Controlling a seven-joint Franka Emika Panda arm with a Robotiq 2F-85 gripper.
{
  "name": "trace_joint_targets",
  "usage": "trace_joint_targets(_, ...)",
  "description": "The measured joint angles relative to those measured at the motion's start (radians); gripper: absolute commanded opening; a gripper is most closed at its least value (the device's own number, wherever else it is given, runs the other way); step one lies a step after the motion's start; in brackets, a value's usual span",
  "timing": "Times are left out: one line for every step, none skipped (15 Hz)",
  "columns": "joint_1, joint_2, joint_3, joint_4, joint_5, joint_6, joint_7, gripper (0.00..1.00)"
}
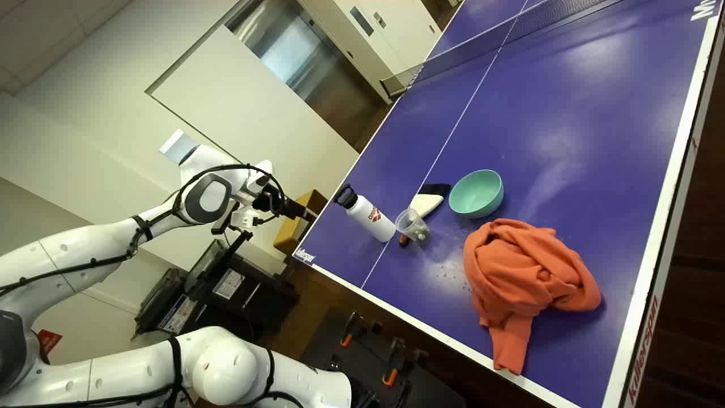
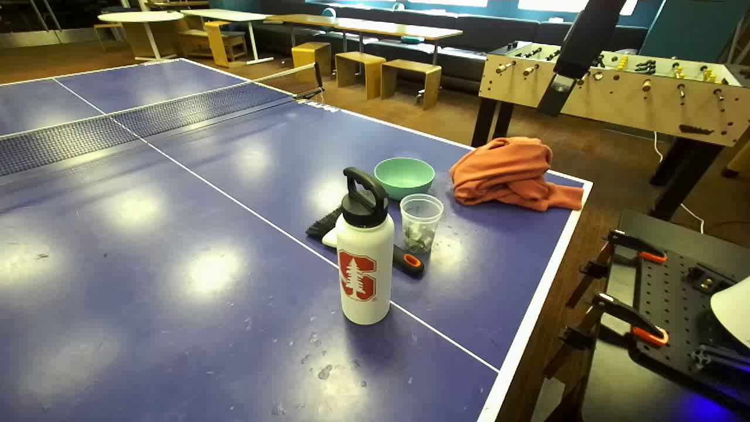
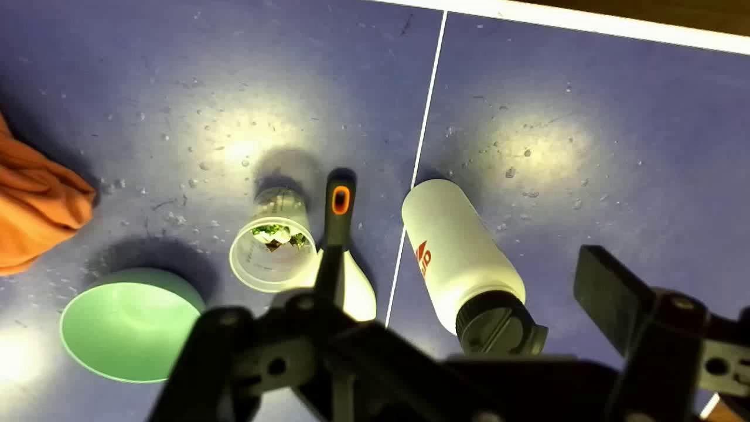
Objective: Remove the black lid from the white bottle
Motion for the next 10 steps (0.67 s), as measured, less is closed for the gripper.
trace_joint_targets(0.000, 0.000, 0.000, 0.000, 0.000, 0.000, 0.000, 1.00)
trace_joint_targets(0.000, 0.000, 0.000, 0.000, 0.000, 0.000, 0.000, 1.00)
trace_joint_targets(0.000, 0.000, 0.000, 0.000, 0.000, 0.000, 0.000, 1.00)
trace_joint_targets(0.000, 0.000, 0.000, 0.000, 0.000, 0.000, 0.000, 1.00)
trace_joint_targets(0.000, 0.000, 0.000, 0.000, 0.000, 0.000, 0.000, 1.00)
trace_joint_targets(0.000, 0.000, 0.000, 0.000, 0.000, 0.000, 0.000, 1.00)
trace_joint_targets(0.000, 0.000, 0.000, 0.000, 0.000, 0.000, 0.000, 1.00)
trace_joint_targets(0.000, 0.001, 0.001, 0.001, 0.000, 0.000, 0.001, 1.00)
trace_joint_targets(-0.003, 0.005, 0.011, 0.003, -0.007, 0.009, 0.021, 1.00)
trace_joint_targets(-0.008, 0.014, 0.030, 0.006, -0.020, 0.028, 0.060, 1.00)
